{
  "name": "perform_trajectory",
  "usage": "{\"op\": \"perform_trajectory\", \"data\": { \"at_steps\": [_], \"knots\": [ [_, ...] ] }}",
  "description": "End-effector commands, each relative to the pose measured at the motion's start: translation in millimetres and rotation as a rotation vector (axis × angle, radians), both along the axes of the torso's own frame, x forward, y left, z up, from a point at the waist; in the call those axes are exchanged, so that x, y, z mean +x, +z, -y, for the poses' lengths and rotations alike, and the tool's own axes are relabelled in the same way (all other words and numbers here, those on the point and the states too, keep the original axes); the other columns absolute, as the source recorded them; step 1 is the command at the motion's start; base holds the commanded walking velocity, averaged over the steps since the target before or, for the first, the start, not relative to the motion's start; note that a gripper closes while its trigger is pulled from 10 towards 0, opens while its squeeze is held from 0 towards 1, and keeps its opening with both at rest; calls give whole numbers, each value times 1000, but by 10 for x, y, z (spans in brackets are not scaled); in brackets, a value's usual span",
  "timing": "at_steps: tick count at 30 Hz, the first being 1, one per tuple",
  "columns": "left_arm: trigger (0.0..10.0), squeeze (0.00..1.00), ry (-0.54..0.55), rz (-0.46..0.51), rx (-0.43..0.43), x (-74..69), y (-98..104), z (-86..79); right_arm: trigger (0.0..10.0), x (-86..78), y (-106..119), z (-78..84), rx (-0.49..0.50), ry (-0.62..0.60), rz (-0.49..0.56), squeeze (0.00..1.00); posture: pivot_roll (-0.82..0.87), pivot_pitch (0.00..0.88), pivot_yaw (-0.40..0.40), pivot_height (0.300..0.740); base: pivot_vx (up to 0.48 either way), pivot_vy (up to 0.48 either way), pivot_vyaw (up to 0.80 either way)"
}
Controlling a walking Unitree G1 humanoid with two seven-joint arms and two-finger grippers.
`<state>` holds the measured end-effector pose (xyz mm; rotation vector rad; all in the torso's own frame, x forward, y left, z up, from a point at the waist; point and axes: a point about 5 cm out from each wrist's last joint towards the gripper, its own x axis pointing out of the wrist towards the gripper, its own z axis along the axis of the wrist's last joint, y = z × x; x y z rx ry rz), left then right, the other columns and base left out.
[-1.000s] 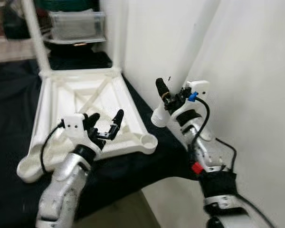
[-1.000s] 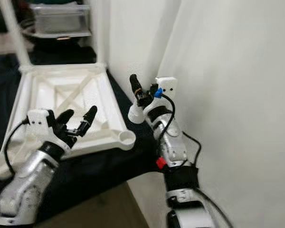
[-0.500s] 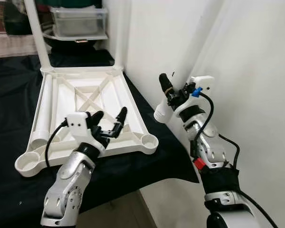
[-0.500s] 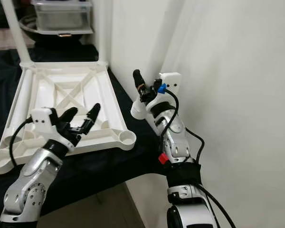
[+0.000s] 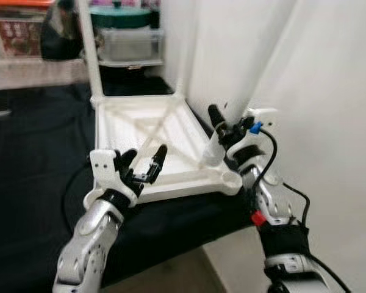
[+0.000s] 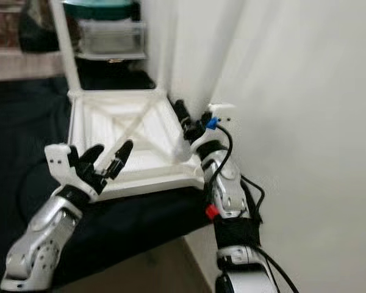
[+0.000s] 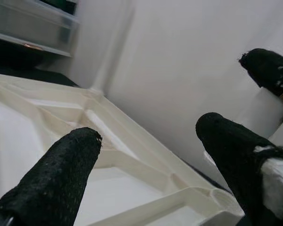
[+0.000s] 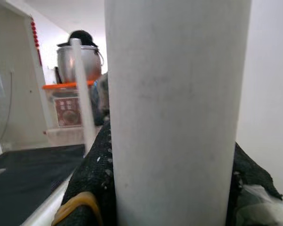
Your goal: Building children table
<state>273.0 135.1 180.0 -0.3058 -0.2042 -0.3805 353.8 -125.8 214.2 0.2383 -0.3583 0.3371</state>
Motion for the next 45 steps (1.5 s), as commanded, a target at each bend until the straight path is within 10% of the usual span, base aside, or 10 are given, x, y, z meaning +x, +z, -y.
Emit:
{"op": "perform_trajectory", "data": {
  "at_steps": [1, 45],
  "knots": [
    [10000, 0, 4, -8, 25, 1, -26, 4, 0, -4, 56, -21, 7, 8, 16, 0, 63, 0, -119, 740, 0, 0, 0],
    [10000, 0, -23, -10, 40, 14, -65, 86, 0, -4, 33, -35, -17, 5, 18, 0, 59, 0, -123, 740, 136, -45, -81]
  ]
}}
